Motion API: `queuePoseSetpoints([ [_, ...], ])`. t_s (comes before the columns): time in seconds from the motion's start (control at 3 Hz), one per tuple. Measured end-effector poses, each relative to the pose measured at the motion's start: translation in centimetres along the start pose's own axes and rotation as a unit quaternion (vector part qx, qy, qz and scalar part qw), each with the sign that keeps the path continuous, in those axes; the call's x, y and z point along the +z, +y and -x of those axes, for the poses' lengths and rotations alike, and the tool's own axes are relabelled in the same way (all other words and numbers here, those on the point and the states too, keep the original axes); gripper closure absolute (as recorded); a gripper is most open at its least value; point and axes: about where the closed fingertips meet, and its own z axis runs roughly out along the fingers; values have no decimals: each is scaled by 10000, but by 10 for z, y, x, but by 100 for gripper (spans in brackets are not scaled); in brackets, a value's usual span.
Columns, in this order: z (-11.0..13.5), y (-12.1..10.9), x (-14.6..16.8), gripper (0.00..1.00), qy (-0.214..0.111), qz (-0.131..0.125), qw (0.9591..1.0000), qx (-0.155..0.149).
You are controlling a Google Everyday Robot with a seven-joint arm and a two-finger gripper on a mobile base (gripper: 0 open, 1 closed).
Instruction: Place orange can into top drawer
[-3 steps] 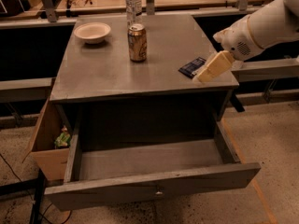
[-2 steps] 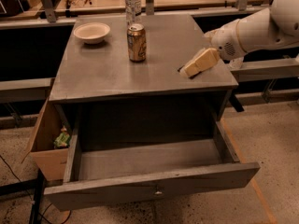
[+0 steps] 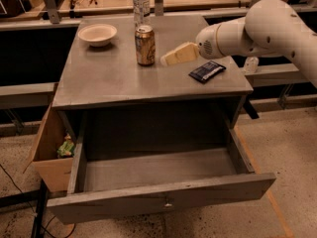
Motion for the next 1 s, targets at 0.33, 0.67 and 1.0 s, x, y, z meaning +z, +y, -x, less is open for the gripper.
queuePoseSetpoints([
  [0.33,2,-1,2,0,-46,-22,9999,159],
  [0.67,-3,4,25,0,-431,-29,9987,270],
  [1.0,8,-4,49,0,-835,-111,9962,207],
])
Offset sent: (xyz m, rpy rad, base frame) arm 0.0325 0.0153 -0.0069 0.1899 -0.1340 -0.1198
